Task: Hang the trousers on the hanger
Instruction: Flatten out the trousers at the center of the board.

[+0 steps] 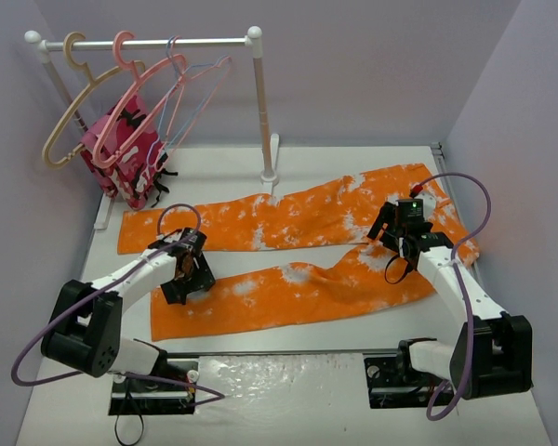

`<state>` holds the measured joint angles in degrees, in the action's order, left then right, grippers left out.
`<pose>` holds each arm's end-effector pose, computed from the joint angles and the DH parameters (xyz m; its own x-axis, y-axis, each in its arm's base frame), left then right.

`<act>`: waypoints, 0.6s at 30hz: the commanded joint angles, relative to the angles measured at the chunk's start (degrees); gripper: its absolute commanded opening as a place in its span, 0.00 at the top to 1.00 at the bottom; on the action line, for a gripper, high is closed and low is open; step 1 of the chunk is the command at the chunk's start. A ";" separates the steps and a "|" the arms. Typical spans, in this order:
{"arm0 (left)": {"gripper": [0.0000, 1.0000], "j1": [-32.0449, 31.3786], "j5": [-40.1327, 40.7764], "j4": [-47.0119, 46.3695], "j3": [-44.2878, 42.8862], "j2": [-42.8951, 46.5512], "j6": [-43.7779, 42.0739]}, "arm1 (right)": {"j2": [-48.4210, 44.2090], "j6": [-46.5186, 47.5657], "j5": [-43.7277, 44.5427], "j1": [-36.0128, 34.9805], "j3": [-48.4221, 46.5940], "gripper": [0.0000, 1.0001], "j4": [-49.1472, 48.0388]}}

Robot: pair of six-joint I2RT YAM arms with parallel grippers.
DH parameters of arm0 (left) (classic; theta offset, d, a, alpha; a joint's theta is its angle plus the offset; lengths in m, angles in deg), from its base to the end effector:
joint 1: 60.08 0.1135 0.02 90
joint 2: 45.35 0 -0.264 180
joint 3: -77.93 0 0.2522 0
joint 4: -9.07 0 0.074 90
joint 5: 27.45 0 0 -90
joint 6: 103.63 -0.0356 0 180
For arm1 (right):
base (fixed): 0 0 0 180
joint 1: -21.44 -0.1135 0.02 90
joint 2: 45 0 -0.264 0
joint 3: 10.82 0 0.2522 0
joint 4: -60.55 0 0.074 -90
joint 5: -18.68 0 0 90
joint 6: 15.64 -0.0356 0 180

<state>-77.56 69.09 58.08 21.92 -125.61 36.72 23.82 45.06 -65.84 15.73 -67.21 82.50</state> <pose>0.2271 -0.0673 0.1654 -0.7885 -0.5537 -0.2678 -0.5328 0.8324 -0.1522 0.2603 0.0226 0.2436 -0.5001 0.4396 -0.7461 0.2570 0.8981 0.3569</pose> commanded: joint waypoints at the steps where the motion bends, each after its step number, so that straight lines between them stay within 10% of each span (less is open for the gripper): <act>1: 0.27 7.84 5.20 -1.08 -1.72 -3.95 -3.95 | -1.23 -2.13 -0.26 -0.17 0.32 0.25 -1.16; 18: 0.29 29.30 3.61 -2.77 -15.32 -13.07 -11.58 | -0.09 -5.78 5.76 3.73 -1.62 0.24 3.52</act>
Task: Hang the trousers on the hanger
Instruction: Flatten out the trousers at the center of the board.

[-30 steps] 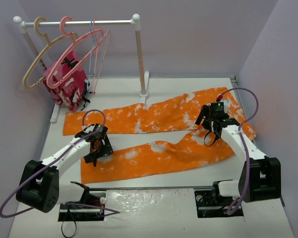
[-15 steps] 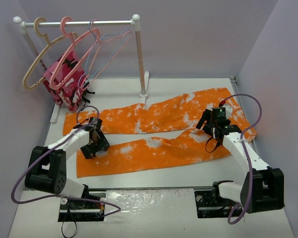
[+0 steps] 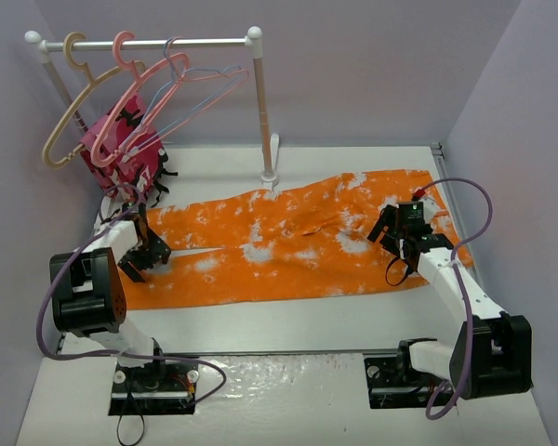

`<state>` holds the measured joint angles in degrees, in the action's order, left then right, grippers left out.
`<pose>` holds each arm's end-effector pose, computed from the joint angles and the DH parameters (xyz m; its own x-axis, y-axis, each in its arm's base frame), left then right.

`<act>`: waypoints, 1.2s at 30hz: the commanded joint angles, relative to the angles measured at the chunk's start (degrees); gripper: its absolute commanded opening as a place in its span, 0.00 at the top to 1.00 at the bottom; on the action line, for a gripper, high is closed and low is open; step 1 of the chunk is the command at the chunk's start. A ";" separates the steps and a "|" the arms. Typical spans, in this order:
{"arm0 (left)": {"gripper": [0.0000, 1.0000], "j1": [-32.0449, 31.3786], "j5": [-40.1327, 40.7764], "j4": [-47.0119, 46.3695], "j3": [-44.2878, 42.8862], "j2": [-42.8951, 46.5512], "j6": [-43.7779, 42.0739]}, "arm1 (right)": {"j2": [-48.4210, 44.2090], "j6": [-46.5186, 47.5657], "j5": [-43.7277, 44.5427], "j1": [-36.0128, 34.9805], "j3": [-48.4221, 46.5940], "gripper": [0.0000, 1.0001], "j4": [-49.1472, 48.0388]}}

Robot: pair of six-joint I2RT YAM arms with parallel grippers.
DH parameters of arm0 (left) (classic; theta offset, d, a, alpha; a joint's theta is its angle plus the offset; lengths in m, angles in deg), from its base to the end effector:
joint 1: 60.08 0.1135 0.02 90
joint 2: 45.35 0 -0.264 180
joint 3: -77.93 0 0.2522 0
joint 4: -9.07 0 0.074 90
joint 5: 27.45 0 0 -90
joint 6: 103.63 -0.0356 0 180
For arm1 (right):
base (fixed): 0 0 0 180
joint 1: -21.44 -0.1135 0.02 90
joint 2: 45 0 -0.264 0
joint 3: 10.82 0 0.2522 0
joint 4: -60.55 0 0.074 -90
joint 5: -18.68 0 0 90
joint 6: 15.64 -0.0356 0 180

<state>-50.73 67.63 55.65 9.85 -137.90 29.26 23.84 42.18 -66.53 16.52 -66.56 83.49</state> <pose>0.2924 0.0513 0.1692 -0.5543 -0.7783 -0.2949 -0.7745 0.6121 -0.1597 0.2582 0.0192 0.2381 -0.5058 0.4891 -0.7106 0.2968 0.8721 0.3891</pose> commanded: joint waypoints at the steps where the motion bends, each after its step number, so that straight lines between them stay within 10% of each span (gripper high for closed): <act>1: 0.29 2.27 3.74 -0.63 -3.41 -0.71 -4.61 | -0.11 -3.61 7.10 4.35 -2.07 0.24 2.83; 18: 0.27 -1.16 0.01 -0.26 0.74 12.30 -9.78 | 14.44 -10.52 4.41 18.59 3.73 0.34 -1.62; 28: 0.27 -6.61 2.65 0.80 1.33 17.35 -10.81 | 4.89 -16.43 10.59 29.48 4.81 0.39 14.08; 36: 0.27 -14.46 2.26 0.08 1.50 16.66 -9.38 | -4.06 -10.43 6.01 21.13 -0.95 0.40 9.94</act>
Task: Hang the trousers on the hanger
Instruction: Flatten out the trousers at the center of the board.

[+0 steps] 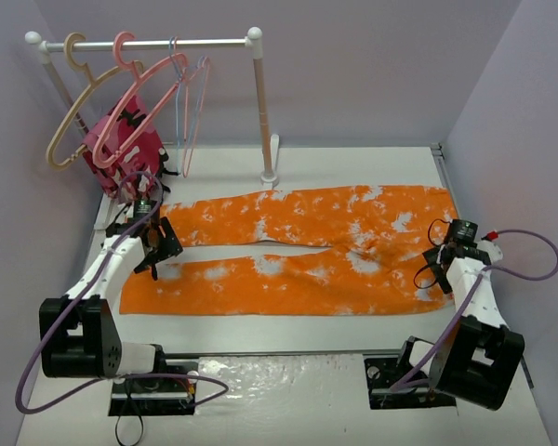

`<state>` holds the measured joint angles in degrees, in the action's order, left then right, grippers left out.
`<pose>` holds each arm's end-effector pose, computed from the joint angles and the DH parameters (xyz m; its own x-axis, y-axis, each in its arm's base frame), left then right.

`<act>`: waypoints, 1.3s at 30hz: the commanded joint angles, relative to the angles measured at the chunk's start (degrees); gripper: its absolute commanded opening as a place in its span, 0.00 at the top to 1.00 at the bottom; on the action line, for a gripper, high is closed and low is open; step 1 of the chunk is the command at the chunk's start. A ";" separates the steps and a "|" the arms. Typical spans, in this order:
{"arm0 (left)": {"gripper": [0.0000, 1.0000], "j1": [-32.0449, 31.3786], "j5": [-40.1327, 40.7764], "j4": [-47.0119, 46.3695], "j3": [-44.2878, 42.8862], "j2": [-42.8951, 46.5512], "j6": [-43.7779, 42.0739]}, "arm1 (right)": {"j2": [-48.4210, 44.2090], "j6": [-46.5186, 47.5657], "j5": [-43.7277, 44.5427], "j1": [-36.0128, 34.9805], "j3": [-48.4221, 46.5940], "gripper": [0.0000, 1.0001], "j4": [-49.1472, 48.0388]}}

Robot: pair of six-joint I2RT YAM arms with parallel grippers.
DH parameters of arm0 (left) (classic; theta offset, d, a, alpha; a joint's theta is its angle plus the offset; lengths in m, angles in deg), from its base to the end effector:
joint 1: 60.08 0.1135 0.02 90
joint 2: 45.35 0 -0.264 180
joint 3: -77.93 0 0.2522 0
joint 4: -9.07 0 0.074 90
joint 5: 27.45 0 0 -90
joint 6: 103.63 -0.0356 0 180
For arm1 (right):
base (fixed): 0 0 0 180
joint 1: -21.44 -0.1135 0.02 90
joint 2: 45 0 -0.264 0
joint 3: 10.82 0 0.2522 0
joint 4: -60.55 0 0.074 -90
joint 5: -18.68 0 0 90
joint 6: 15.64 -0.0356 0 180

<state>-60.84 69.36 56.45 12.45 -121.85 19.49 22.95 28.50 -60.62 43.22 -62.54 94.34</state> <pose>0.2633 0.0007 0.2289 -0.6865 -0.5335 -0.4940 -0.5063 0.8384 -0.2017 0.2140 -0.0926 0.2042 -0.1544 0.8211 -0.5496 0.8417 0.4006 0.3620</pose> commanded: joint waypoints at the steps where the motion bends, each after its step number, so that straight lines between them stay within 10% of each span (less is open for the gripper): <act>1: 0.27 -5.49 0.37 -0.87 -1.00 -0.24 1.08 | -3.12 4.28 -0.49 -8.36 -6.10 0.41 -1.77; 12: 0.27 -5.21 -2.53 0.31 1.03 -11.60 3.53 | 13.02 9.55 -7.39 -26.16 -6.93 0.47 -11.41; 26: 0.30 -2.83 -0.40 3.43 5.54 -11.77 5.20 | 27.11 13.83 -1.96 -21.20 -12.76 0.48 -18.56; 39: 0.27 -1.52 -0.72 2.92 2.82 -5.87 3.46 | 18.32 17.00 -8.69 -20.68 -16.44 0.41 -17.16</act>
<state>-63.23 65.52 55.93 17.06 -130.87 25.03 48.74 43.27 -67.99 23.31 -76.15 77.43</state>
